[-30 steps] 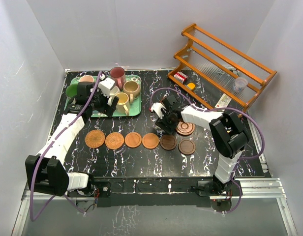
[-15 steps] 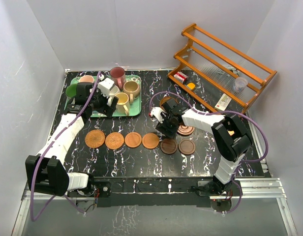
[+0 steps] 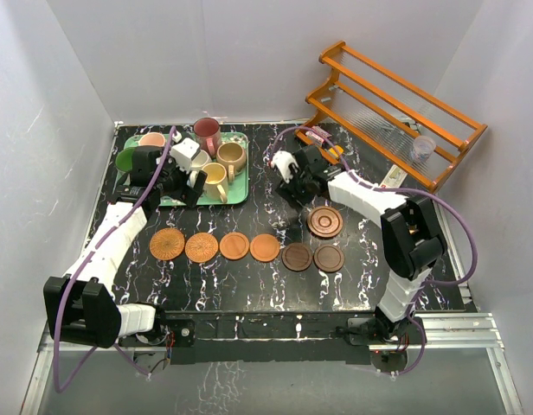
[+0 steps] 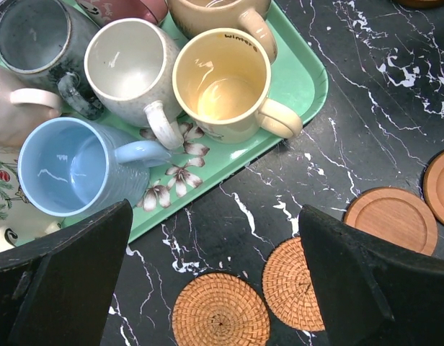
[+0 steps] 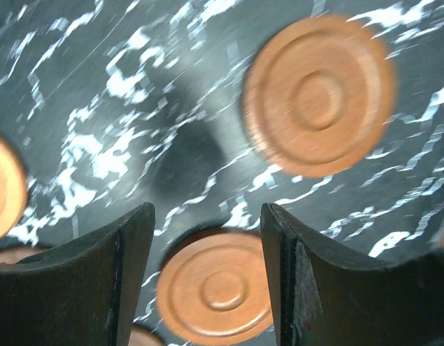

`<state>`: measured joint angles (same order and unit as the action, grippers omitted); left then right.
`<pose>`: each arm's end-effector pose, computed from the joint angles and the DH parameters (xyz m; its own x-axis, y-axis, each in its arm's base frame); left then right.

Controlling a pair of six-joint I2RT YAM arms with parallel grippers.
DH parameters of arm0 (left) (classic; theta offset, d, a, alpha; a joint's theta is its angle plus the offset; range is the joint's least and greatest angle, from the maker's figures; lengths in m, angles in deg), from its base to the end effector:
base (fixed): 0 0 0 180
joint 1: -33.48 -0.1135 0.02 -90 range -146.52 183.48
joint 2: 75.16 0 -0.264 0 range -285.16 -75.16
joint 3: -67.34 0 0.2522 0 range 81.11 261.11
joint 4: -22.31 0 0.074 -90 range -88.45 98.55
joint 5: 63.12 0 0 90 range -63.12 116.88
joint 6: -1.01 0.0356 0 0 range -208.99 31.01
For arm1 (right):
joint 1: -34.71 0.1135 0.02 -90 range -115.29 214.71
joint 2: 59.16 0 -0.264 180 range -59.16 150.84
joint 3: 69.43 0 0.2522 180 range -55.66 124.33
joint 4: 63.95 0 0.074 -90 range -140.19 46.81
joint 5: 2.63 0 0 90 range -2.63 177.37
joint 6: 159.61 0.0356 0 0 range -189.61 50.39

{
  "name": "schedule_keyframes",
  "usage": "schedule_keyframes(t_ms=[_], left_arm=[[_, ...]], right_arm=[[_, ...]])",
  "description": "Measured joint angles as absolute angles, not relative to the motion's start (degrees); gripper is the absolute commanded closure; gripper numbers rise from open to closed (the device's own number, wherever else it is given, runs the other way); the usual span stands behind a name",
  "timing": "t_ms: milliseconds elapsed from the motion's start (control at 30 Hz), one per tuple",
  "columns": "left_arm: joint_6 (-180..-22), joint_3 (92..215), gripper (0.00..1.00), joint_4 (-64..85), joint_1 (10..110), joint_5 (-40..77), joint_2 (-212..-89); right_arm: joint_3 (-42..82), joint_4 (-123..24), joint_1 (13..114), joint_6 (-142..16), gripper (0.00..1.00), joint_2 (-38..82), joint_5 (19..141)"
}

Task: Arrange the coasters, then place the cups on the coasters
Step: Move the coaster to the center of the board.

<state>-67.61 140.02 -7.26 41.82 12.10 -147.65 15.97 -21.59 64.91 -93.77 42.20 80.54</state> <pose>0.2829 -0.0506 0.3129 -0.3207 0.4033 -0.8570 0.5124 0.8349 0.2011 0.3193 0.1907 0.2099 -0.4446 -0.7289 -0.5206 -0.8060 0.5791 -0.1226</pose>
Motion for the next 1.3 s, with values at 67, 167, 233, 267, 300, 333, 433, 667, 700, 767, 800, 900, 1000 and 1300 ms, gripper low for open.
schedule_keyframes(t_ms=[67,167,233,267,300,333,433,667,700,767,800,900,1000,1300], left_arm=[[-67.61,140.00,0.01,-7.22,41.80,11.99,-147.65],[-67.58,140.00,0.01,-7.17,41.77,11.88,-147.59],[-67.61,140.00,0.01,-7.11,41.71,11.77,-147.57],[-67.61,140.00,0.01,-7.06,41.66,11.72,-147.57],[-67.58,139.98,0.01,-7.06,41.64,11.68,-147.57],[-67.61,139.98,0.01,-7.04,41.56,11.55,-147.54],[-67.58,139.98,0.01,-7.04,41.45,11.37,-147.50],[-67.58,139.98,0.01,-6.93,41.45,11.18,-147.30],[-67.61,139.98,0.01,-6.91,41.45,11.16,-147.30],[-67.61,139.98,0.01,-6.91,41.45,11.13,-147.30],[-67.61,139.98,0.01,-6.89,41.45,11.11,-147.30],[-67.61,139.98,0.01,-6.89,41.45,11.07,-147.28],[-67.61,139.98,0.01,-6.89,41.45,11.00,-147.28],[-67.58,139.32,0.01,-6.84,41.40,10.94,-146.84]], right_arm=[[19.45,-22.69,63.35,-93.03,0.41,43.45,80.76],[23.69,-24.02,61.47,-91.69,0.41,46.09,81.37],[26.13,-24.98,60.49,-90.71,0.41,48.50,81.92],[27.27,-25.22,60.12,-90.25,0.42,49.81,82.38],[28.36,-25.55,59.83,-89.84,0.42,51.12,82.90],[29.22,-25.88,59.66,-89.35,0.42,52.34,83.36],[31.66,-26.29,59.22,-88.39,0.42,55.84,84.50],[33.22,-26.36,58.65,-87.67,0.42,60.98,86.07],[33.22,-26.44,58.63,-87.54,0.42,61.30,85.94],[33.19,-26.49,58.59,-87.63,0.42,61.33,85.83],[33.15,-26.49,58.59,-87.63,0.42,61.33,85.55],[33.02,-26.23,58.52,-87.76,0.42,61.33,83.95],[31.93,-26.44,58.52,-88.35,0.43,60.63,82.25],[24.76,-25.35,59.48,-90.08,0.43,55.47,78.58]])
